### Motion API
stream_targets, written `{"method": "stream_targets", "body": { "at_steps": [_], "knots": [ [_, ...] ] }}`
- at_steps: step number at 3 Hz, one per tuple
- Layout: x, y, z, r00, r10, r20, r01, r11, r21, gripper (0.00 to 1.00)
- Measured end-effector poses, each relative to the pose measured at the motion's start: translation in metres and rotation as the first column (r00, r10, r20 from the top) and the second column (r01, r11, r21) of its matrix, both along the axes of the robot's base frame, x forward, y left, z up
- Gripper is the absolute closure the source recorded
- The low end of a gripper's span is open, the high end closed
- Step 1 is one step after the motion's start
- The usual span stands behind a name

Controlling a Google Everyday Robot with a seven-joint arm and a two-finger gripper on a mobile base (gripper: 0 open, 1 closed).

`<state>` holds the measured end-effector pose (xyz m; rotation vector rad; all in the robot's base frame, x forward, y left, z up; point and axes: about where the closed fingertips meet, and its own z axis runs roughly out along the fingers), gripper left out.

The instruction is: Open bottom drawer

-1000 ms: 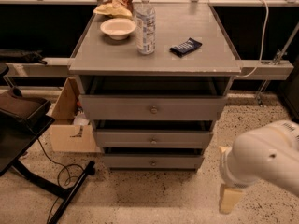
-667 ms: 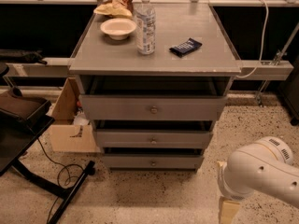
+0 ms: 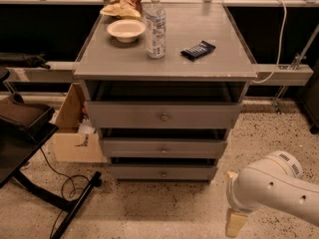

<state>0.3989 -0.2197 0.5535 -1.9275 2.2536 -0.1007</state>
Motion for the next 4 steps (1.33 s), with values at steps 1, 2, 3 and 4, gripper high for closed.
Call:
{"method": "stream_targets", "body": {
  "at_steps": [1, 2, 3, 4],
  "knots": [
    [0.02, 0.016, -0.057, 0.9996, -0.016, 0.025, 0.015, 0.998, 0.054, 0.0],
    [0.052, 0.037, -0.11, 0.9978, -0.035, 0.056, 0.029, 0.994, 0.11, 0.0],
    [0.093, 0.048, -0.15, 0.9942, -0.066, 0.085, 0.055, 0.99, 0.129, 0.0],
    [0.128, 0.058, -0.186, 0.9922, -0.071, 0.102, 0.058, 0.99, 0.13, 0.0]
  ]
}}
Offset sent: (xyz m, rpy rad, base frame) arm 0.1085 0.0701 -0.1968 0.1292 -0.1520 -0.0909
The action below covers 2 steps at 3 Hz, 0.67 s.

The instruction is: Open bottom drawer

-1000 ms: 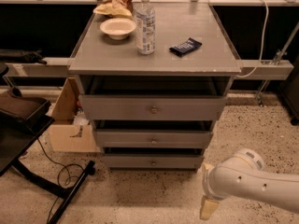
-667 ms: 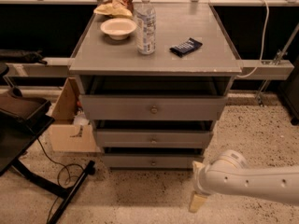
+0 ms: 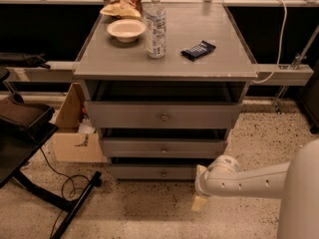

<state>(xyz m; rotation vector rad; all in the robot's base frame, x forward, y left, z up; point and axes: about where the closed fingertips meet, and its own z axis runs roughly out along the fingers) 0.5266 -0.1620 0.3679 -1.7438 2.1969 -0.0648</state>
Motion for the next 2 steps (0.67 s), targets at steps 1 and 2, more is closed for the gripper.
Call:
{"method": "stream_targets", "body": {
  "at_steps": [1, 2],
  "knots": [
    [0.0045, 0.0015, -0.0078, 1.0, 0.001, 0.002, -0.001, 1.0, 0.002, 0.0],
    [0.0042, 0.0006, -0.008, 1.0, 0.001, 0.008, -0.001, 1.0, -0.016, 0.0]
  ]
}}
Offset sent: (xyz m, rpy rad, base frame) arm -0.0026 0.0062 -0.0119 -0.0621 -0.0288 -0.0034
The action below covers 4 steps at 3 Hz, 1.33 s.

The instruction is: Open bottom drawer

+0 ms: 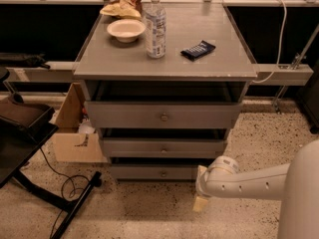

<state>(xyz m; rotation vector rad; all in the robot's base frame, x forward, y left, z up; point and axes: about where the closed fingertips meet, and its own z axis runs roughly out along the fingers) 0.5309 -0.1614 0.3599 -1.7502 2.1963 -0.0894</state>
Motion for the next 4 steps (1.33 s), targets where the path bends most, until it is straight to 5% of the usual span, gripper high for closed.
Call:
{"method": "stream_targets", "body": {
  "at_steps": [2, 3, 4],
  "knots": [
    [0.003, -0.002, -0.07, 0.9993, -0.035, 0.014, 0.036, 0.998, -0.044, 0.0],
    [0.017, 0.002, -0.1, 0.9965, 0.043, 0.072, -0.037, 0.996, -0.083, 0.0],
    [0.04, 0.007, -0.118, 0.9822, 0.131, 0.135, -0.111, 0.983, -0.145, 0.0]
  ]
}}
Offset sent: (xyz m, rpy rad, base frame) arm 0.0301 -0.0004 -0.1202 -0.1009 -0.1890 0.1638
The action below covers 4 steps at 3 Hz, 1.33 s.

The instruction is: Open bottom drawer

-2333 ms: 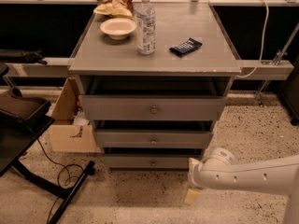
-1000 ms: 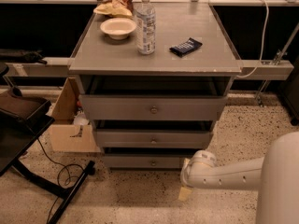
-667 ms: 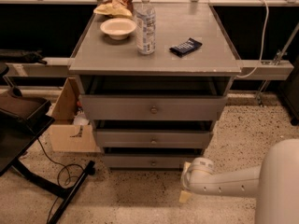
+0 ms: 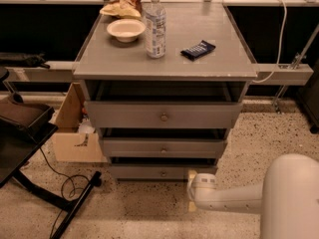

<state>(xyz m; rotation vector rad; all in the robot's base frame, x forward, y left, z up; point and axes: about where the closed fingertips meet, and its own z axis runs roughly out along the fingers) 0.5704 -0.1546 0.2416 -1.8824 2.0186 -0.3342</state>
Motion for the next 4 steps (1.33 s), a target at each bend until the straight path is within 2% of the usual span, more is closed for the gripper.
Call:
{"method": "stream_targets", "body": {
  "at_steps": [1, 2, 3, 4],
  "knots": [
    [0.029, 0.002, -0.011, 0.9982, 0.045, 0.041, -0.041, 0.996, -0.079, 0.0],
    [0.08, 0.007, -0.021, 0.9937, 0.102, 0.046, -0.093, 0.983, -0.159, 0.0],
    [0.107, 0.011, -0.032, 0.9938, 0.111, 0.0, -0.109, 0.978, -0.179, 0.0],
    [0.131, 0.012, -0.053, 0.9818, 0.18, -0.06, -0.19, 0.949, -0.251, 0.0]
  ]
}}
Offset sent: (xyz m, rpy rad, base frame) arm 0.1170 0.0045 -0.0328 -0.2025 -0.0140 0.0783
